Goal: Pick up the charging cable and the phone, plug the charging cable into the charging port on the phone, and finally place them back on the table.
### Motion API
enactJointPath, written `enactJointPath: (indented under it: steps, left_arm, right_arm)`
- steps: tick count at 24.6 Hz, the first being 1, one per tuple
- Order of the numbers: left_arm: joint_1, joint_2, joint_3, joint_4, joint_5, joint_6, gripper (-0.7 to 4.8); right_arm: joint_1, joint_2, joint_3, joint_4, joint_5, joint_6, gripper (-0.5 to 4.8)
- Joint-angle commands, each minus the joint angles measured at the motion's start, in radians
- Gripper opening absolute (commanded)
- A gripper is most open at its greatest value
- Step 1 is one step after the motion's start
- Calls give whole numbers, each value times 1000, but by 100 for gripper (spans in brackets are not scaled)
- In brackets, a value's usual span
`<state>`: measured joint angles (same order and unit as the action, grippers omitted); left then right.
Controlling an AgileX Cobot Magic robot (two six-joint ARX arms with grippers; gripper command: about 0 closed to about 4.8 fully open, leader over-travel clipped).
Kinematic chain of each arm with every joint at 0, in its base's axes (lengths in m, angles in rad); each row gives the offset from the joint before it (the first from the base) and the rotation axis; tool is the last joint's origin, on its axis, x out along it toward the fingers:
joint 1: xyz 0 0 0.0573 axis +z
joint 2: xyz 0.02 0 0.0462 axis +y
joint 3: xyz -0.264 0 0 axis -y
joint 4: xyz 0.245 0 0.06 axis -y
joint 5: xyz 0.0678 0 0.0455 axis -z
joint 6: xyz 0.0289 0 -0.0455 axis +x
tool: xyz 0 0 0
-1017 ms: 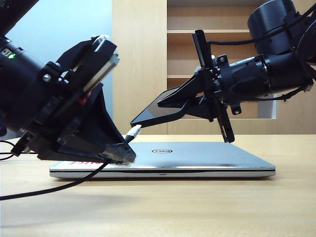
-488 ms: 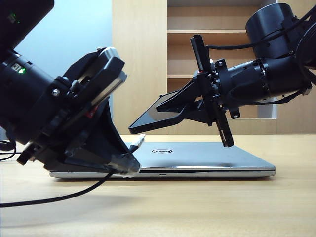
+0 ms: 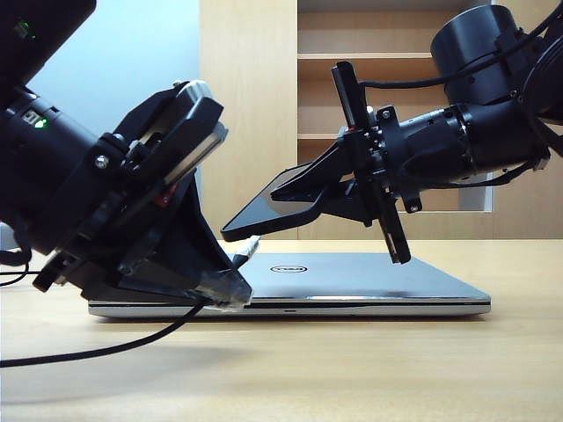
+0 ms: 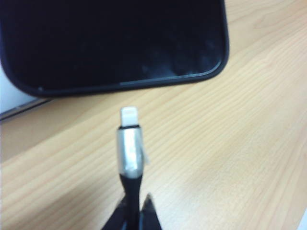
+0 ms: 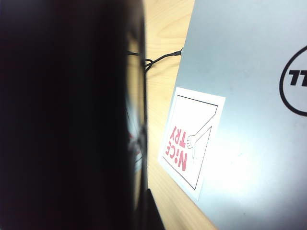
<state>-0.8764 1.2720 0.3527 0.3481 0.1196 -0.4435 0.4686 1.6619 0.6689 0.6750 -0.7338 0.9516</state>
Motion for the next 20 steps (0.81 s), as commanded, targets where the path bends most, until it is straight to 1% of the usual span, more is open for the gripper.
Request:
enactJointPath:
  steps: [1, 9, 12, 17, 20]
  left_arm:
    - [-1, -3, 3, 14, 0, -3, -6]
    - [-1, -3, 3, 31, 0, -3, -6]
    - [-1, -3, 3, 39, 0, -27, -6]
    - [-1, -3, 3, 43, 0, -29, -6]
    - [-1, -3, 3, 43, 0, -29, -6]
  right_arm:
    - [2, -9, 7, 40, -9, -6, -6]
    - [2, -9, 7, 39, -24, -15, -6]
    - [2, -9, 7, 39, -27, -17, -6]
    - [2, -9, 7, 39, -27, -19, -6]
    - [3, -9, 7, 39, -27, -42, -6]
